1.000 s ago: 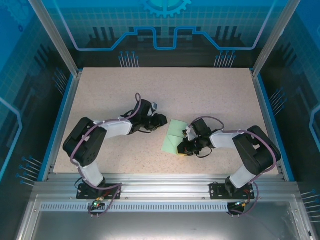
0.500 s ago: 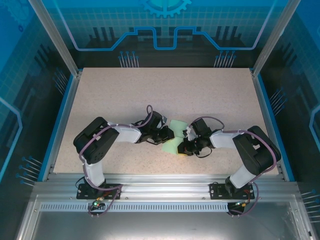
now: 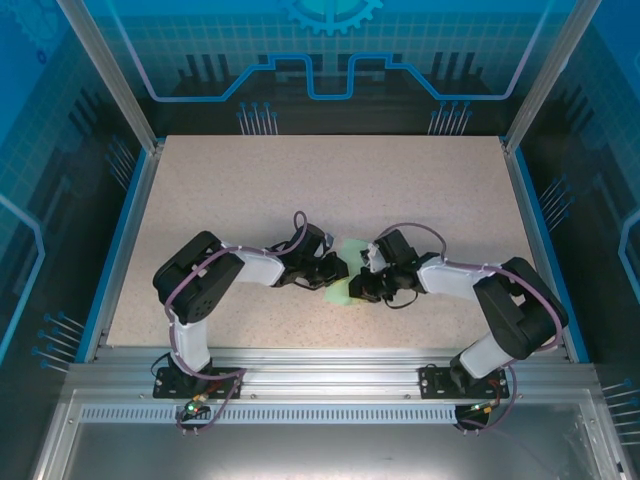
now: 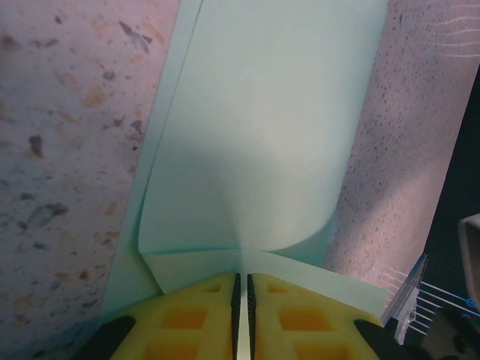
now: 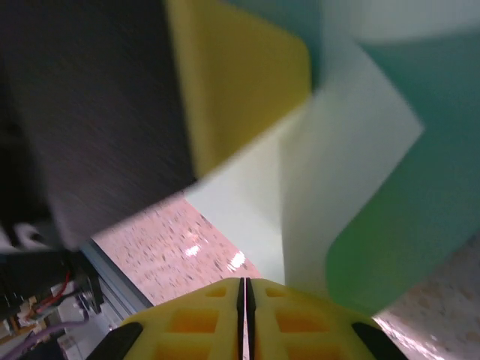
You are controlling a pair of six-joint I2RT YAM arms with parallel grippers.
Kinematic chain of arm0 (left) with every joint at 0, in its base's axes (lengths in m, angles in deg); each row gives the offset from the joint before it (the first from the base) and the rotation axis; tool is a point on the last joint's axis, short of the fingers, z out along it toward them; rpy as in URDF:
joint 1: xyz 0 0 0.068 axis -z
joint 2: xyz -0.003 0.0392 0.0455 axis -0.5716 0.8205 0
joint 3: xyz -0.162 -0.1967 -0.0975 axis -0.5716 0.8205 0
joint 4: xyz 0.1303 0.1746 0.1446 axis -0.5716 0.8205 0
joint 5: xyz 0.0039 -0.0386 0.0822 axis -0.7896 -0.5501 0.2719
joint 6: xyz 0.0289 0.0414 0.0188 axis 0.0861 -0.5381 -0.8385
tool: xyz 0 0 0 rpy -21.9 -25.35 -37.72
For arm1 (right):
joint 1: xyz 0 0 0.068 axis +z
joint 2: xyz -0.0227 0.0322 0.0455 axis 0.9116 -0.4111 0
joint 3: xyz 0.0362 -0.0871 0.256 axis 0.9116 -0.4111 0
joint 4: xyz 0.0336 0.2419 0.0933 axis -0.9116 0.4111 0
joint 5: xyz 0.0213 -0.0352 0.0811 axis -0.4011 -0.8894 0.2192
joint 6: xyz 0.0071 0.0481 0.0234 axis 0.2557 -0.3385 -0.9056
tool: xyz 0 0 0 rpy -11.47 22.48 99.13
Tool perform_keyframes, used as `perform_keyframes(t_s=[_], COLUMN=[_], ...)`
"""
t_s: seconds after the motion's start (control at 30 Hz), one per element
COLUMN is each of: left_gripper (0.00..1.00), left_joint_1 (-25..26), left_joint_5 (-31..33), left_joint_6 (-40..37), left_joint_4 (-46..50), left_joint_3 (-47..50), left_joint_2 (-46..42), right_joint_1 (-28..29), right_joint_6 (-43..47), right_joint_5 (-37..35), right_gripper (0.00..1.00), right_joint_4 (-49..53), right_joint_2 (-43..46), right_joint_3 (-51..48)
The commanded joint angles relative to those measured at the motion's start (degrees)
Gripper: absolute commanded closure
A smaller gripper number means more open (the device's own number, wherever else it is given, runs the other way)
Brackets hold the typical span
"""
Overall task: Fold a paper plane with a square sheet of paper (pick it up from the middle)
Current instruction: Fold the triangle a second time at the center of the table.
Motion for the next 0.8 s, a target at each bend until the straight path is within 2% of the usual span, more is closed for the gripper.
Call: perform_keyframes(t_s=[0.0, 0.1, 0.17, 0.23, 0.4, 0.53, 0.63, 0.77], left_gripper=[0.85, 0.84, 0.84, 0.83, 0.81, 0.81, 0.79, 0.77], left_joint_1=[0.0, 0.1, 0.1, 0.0, 0.1, 0.3, 0.5, 0.7], left_joint_5=[0.9, 1.7, 1.5, 2.1, 2.0, 0.9, 0.5, 0.2], left_joint_6=[-0.2, 1.1, 0.4, -0.2, 1.1, -0.7, -0.9, 0.6], left_joint_4=[0.7, -0.7, -0.1, 1.5, -0.8, 2.1, 2.5, -0.8], left_joint_3=[1.7, 2.4, 2.3, 2.2, 3.5, 1.2, 1.1, 2.2], left_joint_2=[0.3, -0.5, -0.8, -1.3, -1.8, -1.6, -1.9, -2.4], right_joint_1=[0.5, 0.9, 1.5, 1.6, 2.2, 2.1, 1.7, 2.9], right_joint_6=[-2.2, -1.9, -1.3, -0.5, 0.1, 2.4, 1.1, -0.6], right_joint_5=[-2.8, 0.0, -2.5, -6.3, -8.2, -8.1, -7.1, -5.5], right_gripper=[0.88, 0.89, 0.89, 0.92, 0.74, 0.70, 0.75, 0.87], right_joint_4=[-0.1, -0.1, 2.6, 9.5, 13.9, 19.7, 15.4, 10.0], right_joint_2=[-2.6, -4.7, -4.8, -3.0, 10.9, 16.7, 16.6, 9.7], right_joint_3=[3.0, 4.6, 5.3, 6.7, 2.1, -0.1, -1.0, 2.3])
